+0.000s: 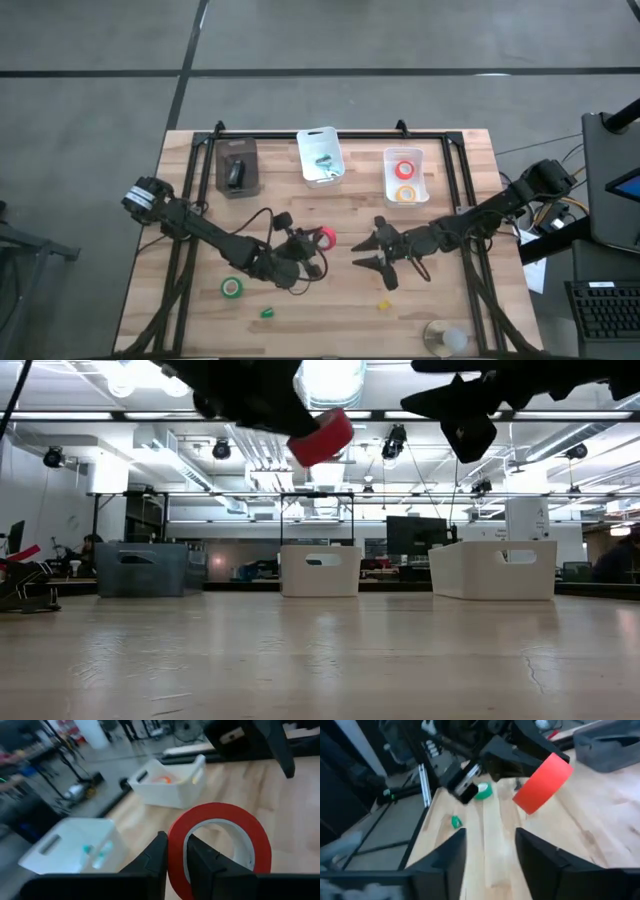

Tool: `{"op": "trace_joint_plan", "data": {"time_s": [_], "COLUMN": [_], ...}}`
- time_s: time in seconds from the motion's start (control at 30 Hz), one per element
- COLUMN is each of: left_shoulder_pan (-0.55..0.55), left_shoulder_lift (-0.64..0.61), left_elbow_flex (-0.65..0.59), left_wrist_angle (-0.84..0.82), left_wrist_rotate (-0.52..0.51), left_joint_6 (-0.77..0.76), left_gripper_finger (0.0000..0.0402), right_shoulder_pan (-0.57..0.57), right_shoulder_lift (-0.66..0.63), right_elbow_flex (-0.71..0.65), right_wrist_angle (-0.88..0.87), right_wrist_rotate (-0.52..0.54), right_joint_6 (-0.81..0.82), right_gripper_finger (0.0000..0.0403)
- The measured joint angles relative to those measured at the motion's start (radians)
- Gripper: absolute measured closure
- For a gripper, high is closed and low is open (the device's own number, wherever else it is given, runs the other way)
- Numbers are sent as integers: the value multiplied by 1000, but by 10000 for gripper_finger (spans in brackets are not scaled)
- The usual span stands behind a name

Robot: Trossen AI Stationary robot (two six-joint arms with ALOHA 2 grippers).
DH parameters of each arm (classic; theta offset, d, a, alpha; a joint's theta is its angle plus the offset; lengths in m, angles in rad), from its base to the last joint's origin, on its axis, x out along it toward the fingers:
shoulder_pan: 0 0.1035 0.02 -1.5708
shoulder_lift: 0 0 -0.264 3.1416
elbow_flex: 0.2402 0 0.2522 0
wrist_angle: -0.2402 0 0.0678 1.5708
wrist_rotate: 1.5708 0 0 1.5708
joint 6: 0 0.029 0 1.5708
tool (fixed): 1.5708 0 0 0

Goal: Pick and place Stapler, Stapler remover, tape
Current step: Put the red tape into the right white bin

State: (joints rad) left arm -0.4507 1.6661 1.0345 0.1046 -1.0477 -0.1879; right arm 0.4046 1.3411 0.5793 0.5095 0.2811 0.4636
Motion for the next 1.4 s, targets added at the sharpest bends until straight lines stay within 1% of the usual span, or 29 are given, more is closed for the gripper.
{"op": "trace_joint_plan", "data": {"time_s": [0.1, 0.2, 0.33, 0.5, 0.63, 0.8, 1.07, 1.17, 1.4], "left_shoulder_pan": [3, 4, 14, 27, 42, 66, 95, 100, 103], "left_shoulder_lift": [0, 0, 0, 0, 0, 0, 3, 4, 4], "left_elbow_flex": [26, 45, 60, 79, 86, 93, 98, 98, 99], "left_wrist_angle": [-1, 6, 65, 72, 79, 103, 110, 127, 129], "left_wrist_rotate": [-51, -79, -80, -71, -68, -20, -2, 21, 26], "left_joint_6": [70, 130, 198, 224, 239, 244, 265, 266, 276], "left_gripper_finger": [341, 342, 342, 341, 340, 340, 340, 340, 340], "right_shoulder_pan": [1, -9, -42, -69, -86, -110, -134, -147, -163], "right_shoulder_lift": [0, 0, 0, 0, 0, 0, 0, 0, 0], "right_elbow_flex": [3, 9, 20, 30, 45, 55, 55, 55, 55], "right_wrist_angle": [37, 35, 36, 36, 36, 35, 28, 25, 20], "right_wrist_rotate": [100, 169, 168, 167, 167, 165, 165, 165, 159], "right_joint_6": [60, 68, 105, 113, 112, 112, 114, 118, 131], "right_gripper_finger": [198, 170, 140, 125, 127, 134, 147, 153, 179]}}
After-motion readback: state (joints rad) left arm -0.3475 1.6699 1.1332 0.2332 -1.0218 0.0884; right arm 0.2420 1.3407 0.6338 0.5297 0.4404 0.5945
